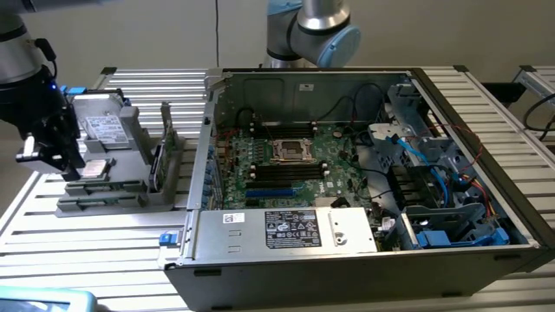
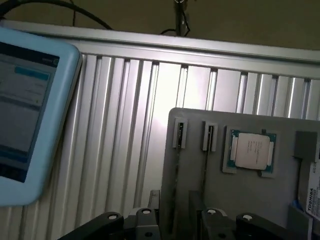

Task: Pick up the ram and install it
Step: 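Pick up the ram and move it above insertion slot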

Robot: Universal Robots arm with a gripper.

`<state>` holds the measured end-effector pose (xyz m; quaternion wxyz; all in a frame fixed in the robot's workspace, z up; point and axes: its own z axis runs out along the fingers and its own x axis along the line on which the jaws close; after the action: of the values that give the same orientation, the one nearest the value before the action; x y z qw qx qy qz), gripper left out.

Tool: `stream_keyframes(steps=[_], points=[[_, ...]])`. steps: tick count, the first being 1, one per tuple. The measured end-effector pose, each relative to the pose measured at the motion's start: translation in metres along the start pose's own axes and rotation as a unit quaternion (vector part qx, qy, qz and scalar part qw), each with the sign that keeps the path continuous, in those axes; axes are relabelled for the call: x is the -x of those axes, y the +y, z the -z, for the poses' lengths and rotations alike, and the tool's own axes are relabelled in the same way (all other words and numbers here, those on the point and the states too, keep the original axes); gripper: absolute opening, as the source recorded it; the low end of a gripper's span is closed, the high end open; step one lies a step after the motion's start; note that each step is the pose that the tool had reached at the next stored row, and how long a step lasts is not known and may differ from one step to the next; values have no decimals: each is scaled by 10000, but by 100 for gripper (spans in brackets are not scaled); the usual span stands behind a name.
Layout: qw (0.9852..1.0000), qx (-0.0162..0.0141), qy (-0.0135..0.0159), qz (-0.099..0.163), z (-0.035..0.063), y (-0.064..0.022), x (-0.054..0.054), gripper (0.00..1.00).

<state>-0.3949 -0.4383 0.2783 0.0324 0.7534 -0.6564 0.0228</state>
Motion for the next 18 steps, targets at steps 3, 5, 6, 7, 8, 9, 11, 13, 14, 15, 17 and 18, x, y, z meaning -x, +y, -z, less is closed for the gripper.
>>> stream_keyframes(steps=[3,5,6,7,8,9,11,13,14,15,17,18], points=[[9996,-21,5,274,-40,-1,3,37],[9990,-35,8,453,-72,-1,6,37],[9985,-42,10,541,-92,-2,7,37],[9982,-46,11,601,-109,-2,7,37],[9980,-49,12,638,-128,-1,5,37],[9979,-49,12,646,-146,0,-3,37],[9979,-50,10,645,-185,1,-33,37],[9980,-50,2,631,-223,1,-61,37],[9981,-52,-5,607,-243,1,-68,37],[9984,-50,-19,565,-261,1,-69,37],[9989,-50,-58,467,-284,2,-69,37],[9991,-49,-82,410,-294,2,-68,37]])
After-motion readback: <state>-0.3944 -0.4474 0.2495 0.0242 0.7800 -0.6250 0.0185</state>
